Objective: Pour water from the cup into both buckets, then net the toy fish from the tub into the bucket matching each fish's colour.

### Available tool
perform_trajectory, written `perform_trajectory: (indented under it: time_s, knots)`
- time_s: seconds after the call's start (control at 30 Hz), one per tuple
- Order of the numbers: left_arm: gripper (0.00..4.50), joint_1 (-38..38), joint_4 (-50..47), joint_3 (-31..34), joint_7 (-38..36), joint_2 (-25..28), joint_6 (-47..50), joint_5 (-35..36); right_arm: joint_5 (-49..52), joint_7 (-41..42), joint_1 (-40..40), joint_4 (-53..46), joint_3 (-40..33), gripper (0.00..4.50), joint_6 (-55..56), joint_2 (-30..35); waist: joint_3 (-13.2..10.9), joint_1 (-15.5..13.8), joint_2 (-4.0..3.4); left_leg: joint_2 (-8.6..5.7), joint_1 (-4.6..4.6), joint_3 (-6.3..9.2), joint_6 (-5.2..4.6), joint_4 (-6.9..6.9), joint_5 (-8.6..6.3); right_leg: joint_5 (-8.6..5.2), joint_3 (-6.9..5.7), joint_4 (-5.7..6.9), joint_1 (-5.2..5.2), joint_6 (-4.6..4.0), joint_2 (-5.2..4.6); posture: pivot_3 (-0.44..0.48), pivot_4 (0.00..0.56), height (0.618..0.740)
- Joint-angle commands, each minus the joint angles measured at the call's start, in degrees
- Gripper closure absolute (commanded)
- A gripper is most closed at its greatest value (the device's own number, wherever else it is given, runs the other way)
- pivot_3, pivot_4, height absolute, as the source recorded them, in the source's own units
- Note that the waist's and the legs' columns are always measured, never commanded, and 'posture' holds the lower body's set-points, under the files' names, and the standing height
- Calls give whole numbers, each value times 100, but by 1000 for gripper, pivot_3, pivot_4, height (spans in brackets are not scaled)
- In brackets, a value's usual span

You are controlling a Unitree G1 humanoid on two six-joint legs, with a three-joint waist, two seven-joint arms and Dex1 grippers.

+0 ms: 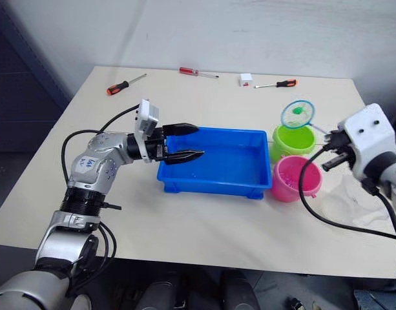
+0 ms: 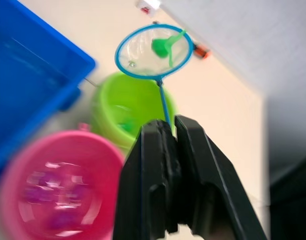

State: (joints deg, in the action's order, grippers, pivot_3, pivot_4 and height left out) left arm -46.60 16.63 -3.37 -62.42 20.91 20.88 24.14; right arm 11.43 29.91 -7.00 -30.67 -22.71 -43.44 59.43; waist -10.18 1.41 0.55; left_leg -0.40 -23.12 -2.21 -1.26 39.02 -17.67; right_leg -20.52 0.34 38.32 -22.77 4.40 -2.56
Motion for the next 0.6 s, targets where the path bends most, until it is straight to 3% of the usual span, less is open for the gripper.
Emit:
perform_trajectory:
  time_s: [0.03, 0.17, 0.37, 0.5, 0.6]
  knots:
    - [68, -57, -222, -17, -21, -82, -60, 19, -1173, -111, 345, 427, 302, 4500, 1470, 520, 0, 3, 0, 0, 0, 0, 0, 1, 0, 0, 1, 3, 0, 0, 1, 0, 150, 740]
    - [68, 23, -442, 32, 98, -136, 58, 73, -2737, -352, 556, 1406, 1163, 4500, 3344, 1489, 1, 13, -2, 0, 6, -9, 1, 3, 1, 0, 7, 5, -1, 0, 2, 0, 150, 740]
    - [68, 112, -544, 113, 155, -26, 114, 59, -3177, -546, 131, 2131, 1228, 4500, 4202, 1486, 1, 14, -2, 2, 8, -8, 6, 4, 5, 0, 7, 2, -1, 0, 3, 0, 150, 740]
    - [68, 309, -754, 87, 5, 228, 229, 96, -990, 89, -501, 1698, 434, 4500, 2940, 168, -2, 15, 2, 5, 11, -3, 11, 7, 8, 0, 5, 12, 2, 0, 6, 0, 150, 740]
    - [68, 638, -1286, 111, -344, 675, 586, 319, 793, 858, -580, 810, -19, 4500, 1827, -358, 0, 17, -1, 8, 12, 2, 15, 5, 9, 0, 0, 19, 3, 0, 8, 0, 150, 740]
